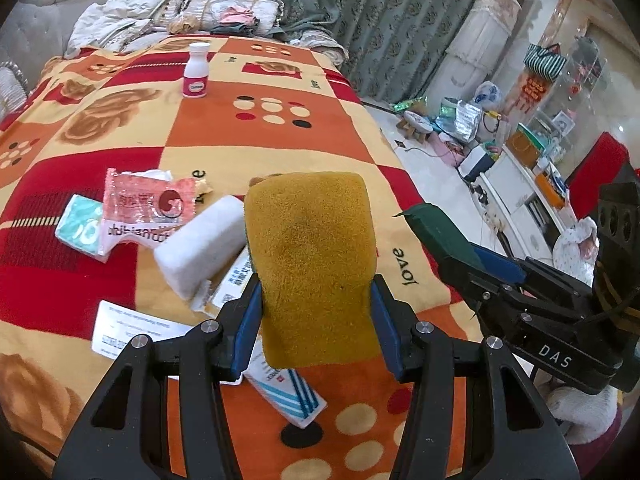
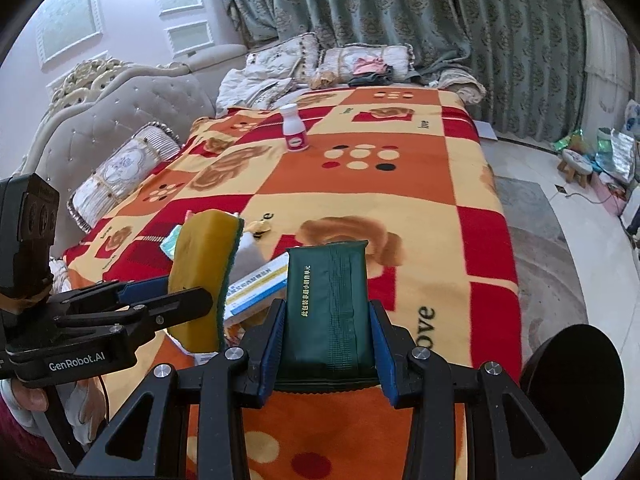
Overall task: Collect trash
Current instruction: 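Carry the green case and yellow sponge over the black bin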
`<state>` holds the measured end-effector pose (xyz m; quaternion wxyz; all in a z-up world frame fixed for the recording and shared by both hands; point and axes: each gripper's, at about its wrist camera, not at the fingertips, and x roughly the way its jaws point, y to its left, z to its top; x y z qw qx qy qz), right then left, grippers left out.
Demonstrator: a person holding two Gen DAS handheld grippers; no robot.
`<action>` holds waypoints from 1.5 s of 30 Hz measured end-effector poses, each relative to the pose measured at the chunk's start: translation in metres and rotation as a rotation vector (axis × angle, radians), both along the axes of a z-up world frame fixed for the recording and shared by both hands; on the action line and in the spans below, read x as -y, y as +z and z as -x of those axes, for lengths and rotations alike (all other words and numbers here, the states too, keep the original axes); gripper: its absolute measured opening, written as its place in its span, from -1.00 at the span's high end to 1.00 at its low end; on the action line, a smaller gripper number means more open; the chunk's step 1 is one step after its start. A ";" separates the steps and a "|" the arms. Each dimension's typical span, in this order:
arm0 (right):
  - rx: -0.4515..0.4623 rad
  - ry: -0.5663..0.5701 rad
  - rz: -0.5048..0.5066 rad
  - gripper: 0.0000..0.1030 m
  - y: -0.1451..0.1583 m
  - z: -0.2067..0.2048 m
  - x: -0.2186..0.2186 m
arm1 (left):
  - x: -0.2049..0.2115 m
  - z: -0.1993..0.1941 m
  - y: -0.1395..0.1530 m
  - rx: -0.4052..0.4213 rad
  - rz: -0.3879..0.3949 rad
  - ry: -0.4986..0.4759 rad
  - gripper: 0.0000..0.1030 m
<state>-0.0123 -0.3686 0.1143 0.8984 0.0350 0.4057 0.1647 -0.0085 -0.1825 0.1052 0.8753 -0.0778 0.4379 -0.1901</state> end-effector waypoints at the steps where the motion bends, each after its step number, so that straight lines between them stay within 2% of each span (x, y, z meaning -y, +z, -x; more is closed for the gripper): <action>1: -0.001 -0.005 0.000 0.24 0.000 0.001 0.003 | 0.002 -0.001 0.000 0.000 -0.003 -0.003 0.03; 23: -0.018 -0.125 -0.008 0.24 -0.004 0.013 0.066 | 0.071 -0.003 -0.005 -0.022 -0.008 -0.117 0.03; 45: -0.079 -0.320 -0.030 0.24 -0.033 0.038 0.170 | 0.174 -0.003 -0.020 -0.077 -0.006 -0.274 0.03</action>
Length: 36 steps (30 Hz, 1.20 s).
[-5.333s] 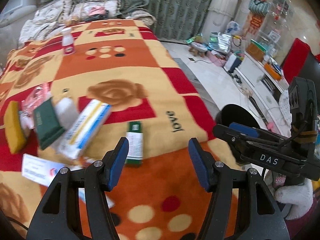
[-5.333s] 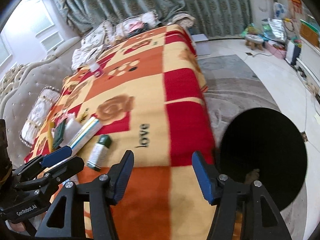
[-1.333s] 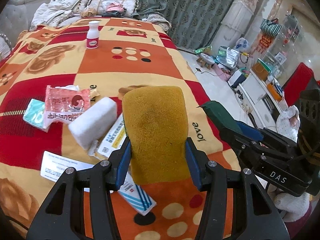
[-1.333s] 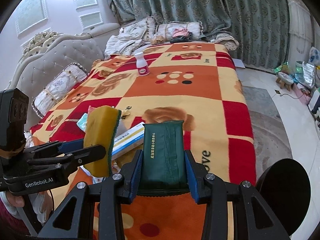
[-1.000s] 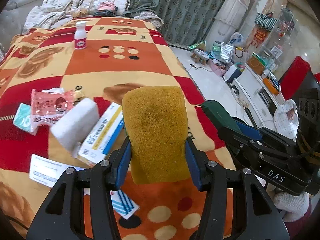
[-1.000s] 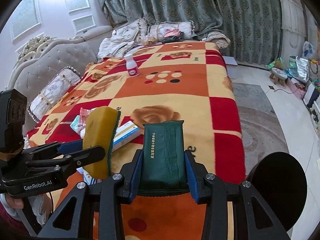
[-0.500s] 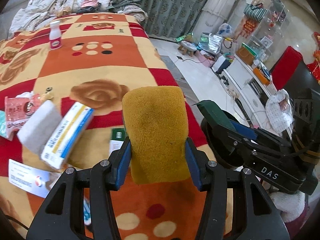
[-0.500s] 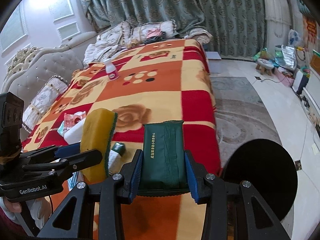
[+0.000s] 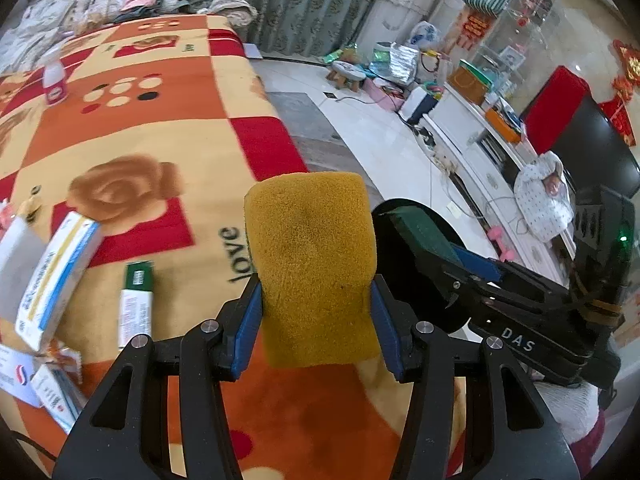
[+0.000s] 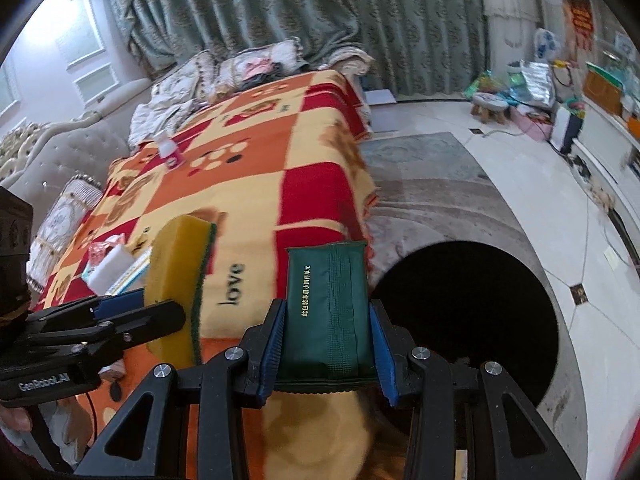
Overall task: Collect trash
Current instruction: 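Carry the green case and yellow sponge over the black bin, then open both tools to drop the sponge and case into the bin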
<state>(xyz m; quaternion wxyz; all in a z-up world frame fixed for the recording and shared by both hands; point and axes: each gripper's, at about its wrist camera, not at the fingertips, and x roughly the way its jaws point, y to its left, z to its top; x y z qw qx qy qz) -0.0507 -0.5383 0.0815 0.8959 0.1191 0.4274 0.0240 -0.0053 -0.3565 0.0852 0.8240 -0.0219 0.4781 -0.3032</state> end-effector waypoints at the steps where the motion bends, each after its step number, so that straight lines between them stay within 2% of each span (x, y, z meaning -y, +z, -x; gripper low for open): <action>1: -0.007 -0.012 -0.002 0.24 -0.003 0.002 0.006 | 0.003 0.000 0.000 -0.002 0.001 -0.004 0.03; 14: -0.067 -0.116 -0.030 0.24 -0.030 0.014 0.058 | 0.058 0.002 -0.013 -0.043 0.003 -0.078 0.03; 27: -0.117 -0.172 -0.057 0.24 -0.054 0.018 0.084 | 0.087 -0.001 -0.027 -0.073 -0.007 -0.120 0.02; 33: -0.130 -0.203 -0.061 0.23 -0.059 0.018 0.088 | 0.094 -0.007 -0.030 -0.098 0.042 -0.124 -0.03; 36: -0.130 -0.224 -0.069 0.12 -0.059 0.020 0.094 | 0.096 -0.006 -0.031 -0.102 0.051 -0.136 -0.07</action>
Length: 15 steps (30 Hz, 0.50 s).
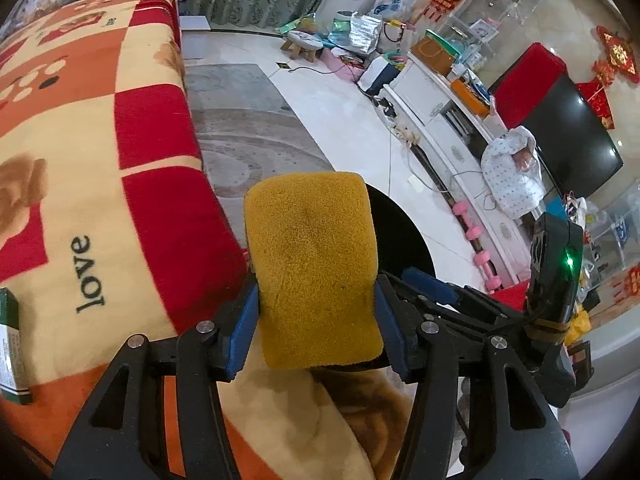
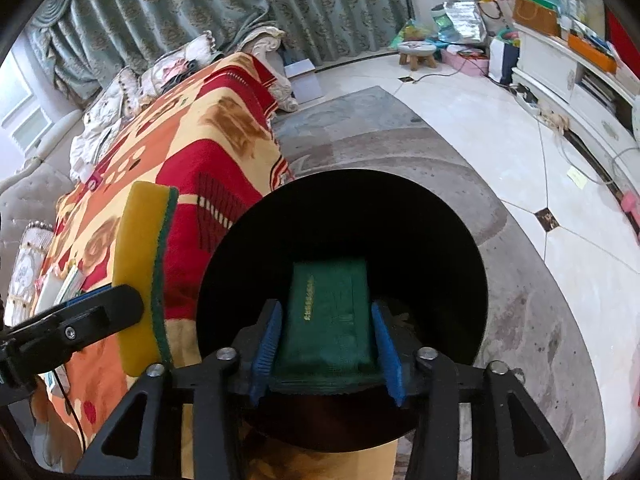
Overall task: Collect trash
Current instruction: 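Open both tools to drop the sponge and case into the bin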
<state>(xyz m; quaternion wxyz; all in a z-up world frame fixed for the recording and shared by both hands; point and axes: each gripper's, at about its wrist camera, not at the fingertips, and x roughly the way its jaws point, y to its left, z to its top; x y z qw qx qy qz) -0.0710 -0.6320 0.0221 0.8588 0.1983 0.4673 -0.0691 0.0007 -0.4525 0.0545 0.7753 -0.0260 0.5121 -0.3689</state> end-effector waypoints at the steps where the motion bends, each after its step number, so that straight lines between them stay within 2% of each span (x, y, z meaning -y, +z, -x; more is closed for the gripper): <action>1: 0.000 -0.004 -0.003 0.12 0.000 0.000 0.000 | 0.002 0.001 -0.001 0.000 -0.003 -0.003 -0.07; 15: -0.007 -0.011 0.011 0.11 0.004 0.001 0.000 | -0.007 -0.001 0.001 -0.024 0.010 -0.004 -0.18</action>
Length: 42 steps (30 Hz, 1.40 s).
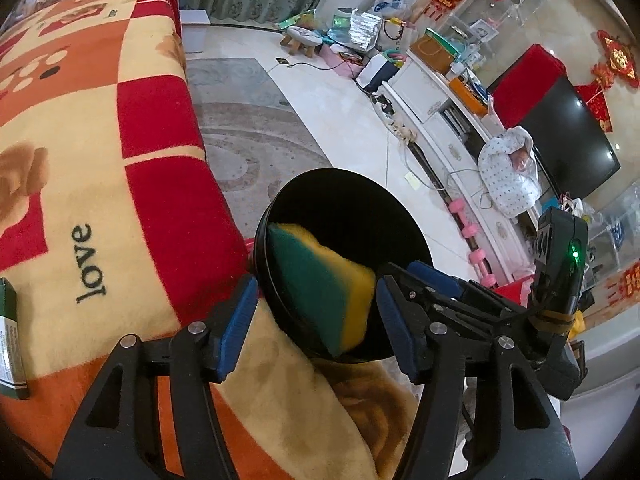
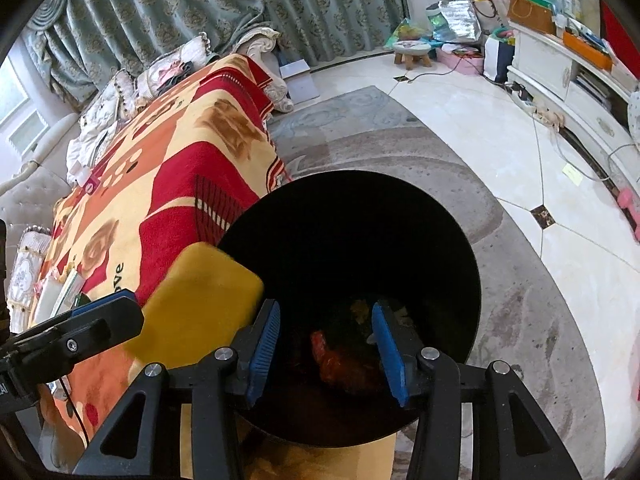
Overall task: Collect trash
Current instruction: 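Open both tools to drop the sponge and case into the bin, then bring both open tools back to the trash pile on the blanket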
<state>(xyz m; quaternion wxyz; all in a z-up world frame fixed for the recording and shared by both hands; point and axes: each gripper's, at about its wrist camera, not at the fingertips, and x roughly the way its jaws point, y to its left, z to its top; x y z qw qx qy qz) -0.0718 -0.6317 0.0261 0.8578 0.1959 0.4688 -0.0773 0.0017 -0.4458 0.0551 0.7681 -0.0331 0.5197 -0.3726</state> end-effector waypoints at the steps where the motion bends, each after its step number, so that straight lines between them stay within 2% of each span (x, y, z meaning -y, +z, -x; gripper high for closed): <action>1: 0.001 -0.003 0.001 0.11 0.001 0.001 0.001 | 0.000 0.001 0.000 0.001 0.000 -0.001 -0.18; 8: 0.002 0.006 0.006 0.10 0.004 0.000 -0.002 | -0.008 0.007 0.004 0.030 -0.027 0.012 -0.18; 20: 0.019 0.077 0.013 0.09 0.017 -0.009 -0.037 | -0.051 0.012 0.013 0.118 -0.100 0.104 -0.18; 31: 0.057 0.182 0.026 -0.02 0.037 -0.028 -0.095 | -0.111 0.011 0.026 0.165 -0.129 0.211 -0.18; 42: 0.062 0.311 0.022 -0.06 0.040 -0.053 -0.167 | -0.187 0.008 0.033 0.182 -0.172 0.327 -0.18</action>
